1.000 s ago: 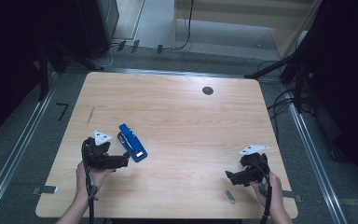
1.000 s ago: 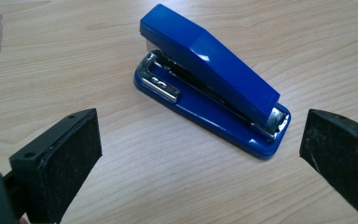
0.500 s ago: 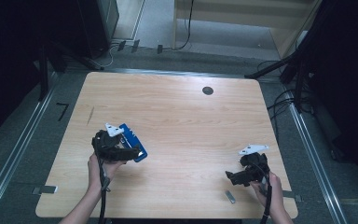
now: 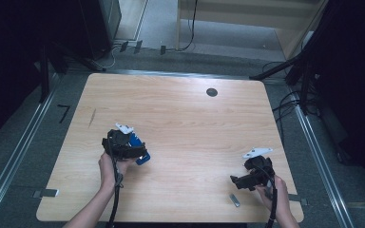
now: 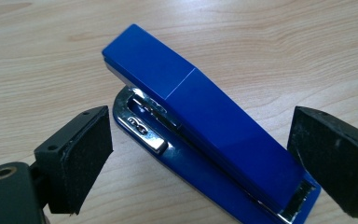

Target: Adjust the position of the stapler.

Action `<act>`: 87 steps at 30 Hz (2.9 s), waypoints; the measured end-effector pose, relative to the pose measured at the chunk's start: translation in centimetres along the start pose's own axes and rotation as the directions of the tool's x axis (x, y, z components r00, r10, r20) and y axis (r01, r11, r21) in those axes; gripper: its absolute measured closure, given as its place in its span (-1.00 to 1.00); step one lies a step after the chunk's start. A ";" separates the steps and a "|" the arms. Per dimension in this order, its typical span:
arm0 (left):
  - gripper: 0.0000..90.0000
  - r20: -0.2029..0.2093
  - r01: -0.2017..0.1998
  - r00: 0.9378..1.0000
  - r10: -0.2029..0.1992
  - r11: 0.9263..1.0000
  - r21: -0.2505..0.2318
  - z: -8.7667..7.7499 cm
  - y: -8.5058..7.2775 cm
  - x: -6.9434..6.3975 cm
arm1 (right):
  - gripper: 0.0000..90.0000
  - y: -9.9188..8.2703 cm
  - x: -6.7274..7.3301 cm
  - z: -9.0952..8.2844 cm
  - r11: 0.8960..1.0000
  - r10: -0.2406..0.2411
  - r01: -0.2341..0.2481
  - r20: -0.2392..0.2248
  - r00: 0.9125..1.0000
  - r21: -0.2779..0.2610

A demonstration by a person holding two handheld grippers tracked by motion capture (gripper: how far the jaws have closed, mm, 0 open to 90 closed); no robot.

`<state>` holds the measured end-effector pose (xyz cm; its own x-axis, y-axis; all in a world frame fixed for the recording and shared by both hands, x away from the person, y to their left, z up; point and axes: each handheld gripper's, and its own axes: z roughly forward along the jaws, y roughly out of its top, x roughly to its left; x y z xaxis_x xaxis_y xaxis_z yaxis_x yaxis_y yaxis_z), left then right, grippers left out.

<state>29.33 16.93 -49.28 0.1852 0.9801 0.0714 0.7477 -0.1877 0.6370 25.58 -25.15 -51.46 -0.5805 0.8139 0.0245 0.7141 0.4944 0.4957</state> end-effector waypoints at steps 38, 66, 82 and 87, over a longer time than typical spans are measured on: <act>-0.22 0.075 -0.115 0.991 0.113 0.993 0.026 0.3 -0.5 -0.7 | -0.96 -0.1 -0.1 0.2 1.000 0.003 -0.003 -0.007 1.000 0.030; 0.12 0.185 -0.159 0.971 0.153 0.987 0.020 0.1 -1.0 -0.5 | -0.96 -0.1 -0.1 0.2 0.999 -0.011 0.011 -0.001 1.000 0.033; 0.27 0.254 -0.206 0.947 0.195 0.978 0.018 -0.2 -1.2 -0.4 | -0.95 0.0 0.0 0.3 0.999 -0.020 0.020 -0.004 1.000 0.041; 0.35 0.288 -0.229 0.933 0.215 0.973 0.016 -0.3 -1.3 -0.5 | -0.95 0.0 0.0 0.3 0.999 -0.020 0.020 -0.007 1.000 0.041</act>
<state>28.13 16.72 -49.89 0.5172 0.8557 -0.0172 0.6952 -0.4083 0.5916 25.70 -25.03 -51.71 -0.5975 0.8016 0.0211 0.7178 0.5229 0.4597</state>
